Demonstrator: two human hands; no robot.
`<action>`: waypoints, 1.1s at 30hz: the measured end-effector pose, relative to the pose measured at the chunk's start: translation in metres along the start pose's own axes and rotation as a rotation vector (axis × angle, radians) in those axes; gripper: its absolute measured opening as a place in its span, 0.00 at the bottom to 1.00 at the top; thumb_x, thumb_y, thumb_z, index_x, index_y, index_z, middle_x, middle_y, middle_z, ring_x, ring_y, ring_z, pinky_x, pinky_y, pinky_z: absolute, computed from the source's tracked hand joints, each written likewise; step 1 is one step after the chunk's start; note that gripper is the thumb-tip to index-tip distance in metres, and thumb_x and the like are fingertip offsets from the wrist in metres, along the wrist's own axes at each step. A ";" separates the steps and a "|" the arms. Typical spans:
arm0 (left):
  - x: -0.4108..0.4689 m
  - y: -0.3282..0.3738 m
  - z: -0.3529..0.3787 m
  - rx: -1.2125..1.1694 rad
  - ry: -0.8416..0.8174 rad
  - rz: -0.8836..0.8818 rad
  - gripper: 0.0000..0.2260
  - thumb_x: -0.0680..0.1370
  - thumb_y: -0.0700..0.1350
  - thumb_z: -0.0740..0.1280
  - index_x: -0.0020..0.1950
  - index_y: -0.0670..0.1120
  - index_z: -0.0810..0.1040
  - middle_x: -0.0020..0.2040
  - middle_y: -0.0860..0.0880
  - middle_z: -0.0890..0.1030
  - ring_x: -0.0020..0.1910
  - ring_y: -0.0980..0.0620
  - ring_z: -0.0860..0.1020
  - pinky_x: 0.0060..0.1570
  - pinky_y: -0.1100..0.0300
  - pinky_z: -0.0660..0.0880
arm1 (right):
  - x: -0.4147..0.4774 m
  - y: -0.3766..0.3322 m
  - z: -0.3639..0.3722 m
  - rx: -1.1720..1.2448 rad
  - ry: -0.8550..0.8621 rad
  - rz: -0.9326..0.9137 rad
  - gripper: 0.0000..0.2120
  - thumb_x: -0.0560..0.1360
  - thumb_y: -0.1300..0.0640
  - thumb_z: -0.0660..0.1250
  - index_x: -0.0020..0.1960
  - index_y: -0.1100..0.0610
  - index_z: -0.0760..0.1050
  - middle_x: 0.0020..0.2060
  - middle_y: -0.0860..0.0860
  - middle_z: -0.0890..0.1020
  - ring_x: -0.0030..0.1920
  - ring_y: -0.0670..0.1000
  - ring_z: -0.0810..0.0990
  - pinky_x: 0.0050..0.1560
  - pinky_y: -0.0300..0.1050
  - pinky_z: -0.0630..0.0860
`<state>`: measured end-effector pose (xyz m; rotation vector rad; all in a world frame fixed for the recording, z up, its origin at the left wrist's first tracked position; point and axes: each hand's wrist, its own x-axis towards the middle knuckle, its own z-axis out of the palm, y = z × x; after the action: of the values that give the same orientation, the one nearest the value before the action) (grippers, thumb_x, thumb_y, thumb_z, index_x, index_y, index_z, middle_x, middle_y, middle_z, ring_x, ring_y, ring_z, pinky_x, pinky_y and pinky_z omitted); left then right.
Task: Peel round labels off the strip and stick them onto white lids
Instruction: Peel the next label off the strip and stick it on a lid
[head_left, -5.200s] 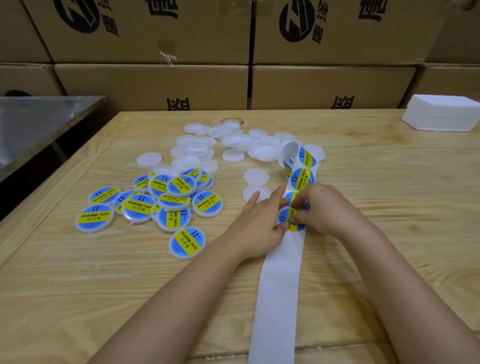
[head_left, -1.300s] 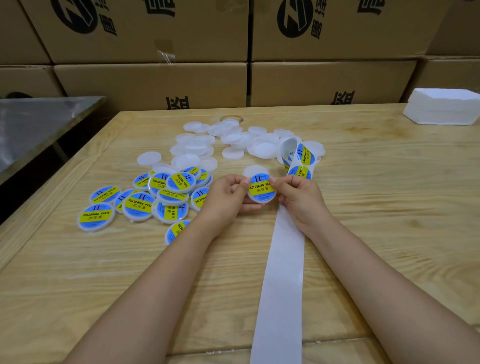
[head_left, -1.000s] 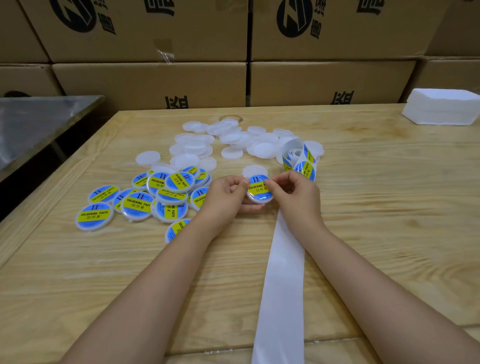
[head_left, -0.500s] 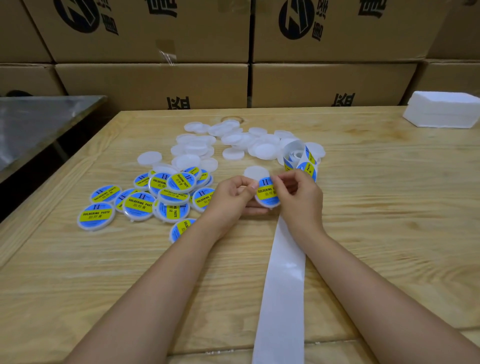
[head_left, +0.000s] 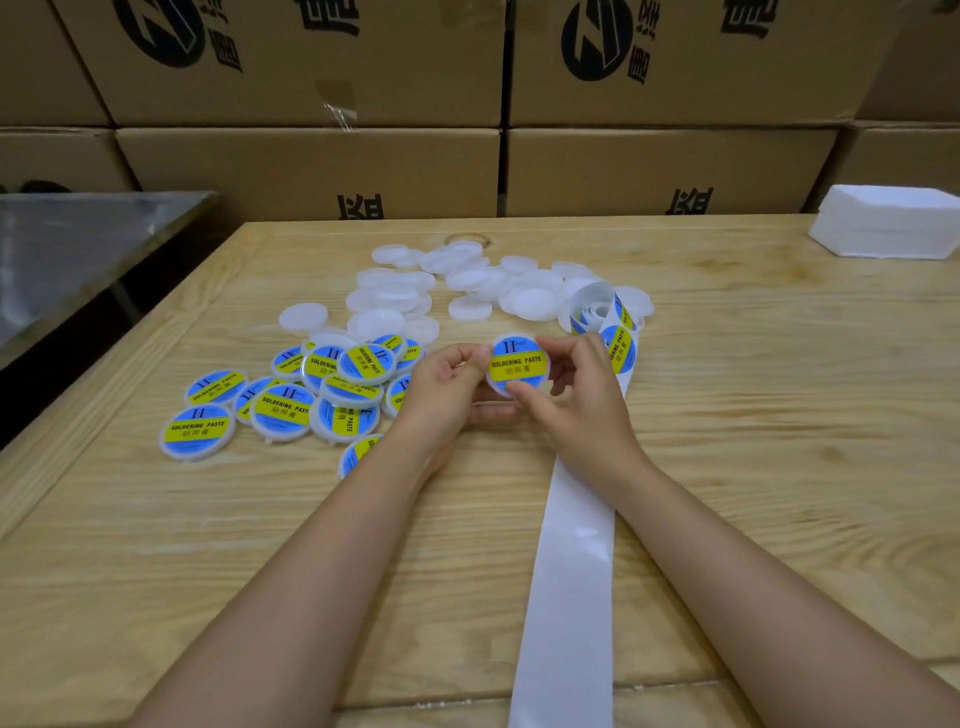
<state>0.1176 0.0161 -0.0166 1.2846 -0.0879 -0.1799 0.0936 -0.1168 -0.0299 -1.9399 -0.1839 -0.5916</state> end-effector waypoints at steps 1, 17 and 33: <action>0.000 0.001 -0.002 0.011 0.019 0.010 0.08 0.80 0.44 0.61 0.48 0.41 0.77 0.36 0.46 0.84 0.34 0.50 0.83 0.30 0.61 0.78 | -0.001 0.000 0.000 -0.006 -0.005 -0.020 0.16 0.68 0.62 0.74 0.53 0.60 0.74 0.48 0.50 0.73 0.42 0.39 0.73 0.43 0.31 0.69; -0.002 0.000 0.001 0.048 0.025 0.081 0.09 0.78 0.34 0.63 0.57 0.40 0.77 0.38 0.49 0.84 0.37 0.54 0.83 0.34 0.62 0.80 | 0.004 0.003 -0.006 0.114 0.131 0.162 0.14 0.75 0.58 0.67 0.60 0.52 0.73 0.41 0.47 0.81 0.40 0.45 0.80 0.45 0.38 0.76; 0.015 0.024 -0.055 0.994 0.856 0.250 0.18 0.76 0.35 0.54 0.61 0.48 0.74 0.60 0.44 0.74 0.58 0.45 0.72 0.61 0.51 0.57 | 0.014 0.022 -0.021 -0.102 0.314 0.356 0.19 0.70 0.72 0.54 0.54 0.60 0.77 0.50 0.55 0.80 0.49 0.51 0.76 0.53 0.39 0.69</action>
<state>0.1431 0.0717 -0.0091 2.2140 0.4493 0.7238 0.1075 -0.1474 -0.0342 -1.8878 0.3893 -0.6642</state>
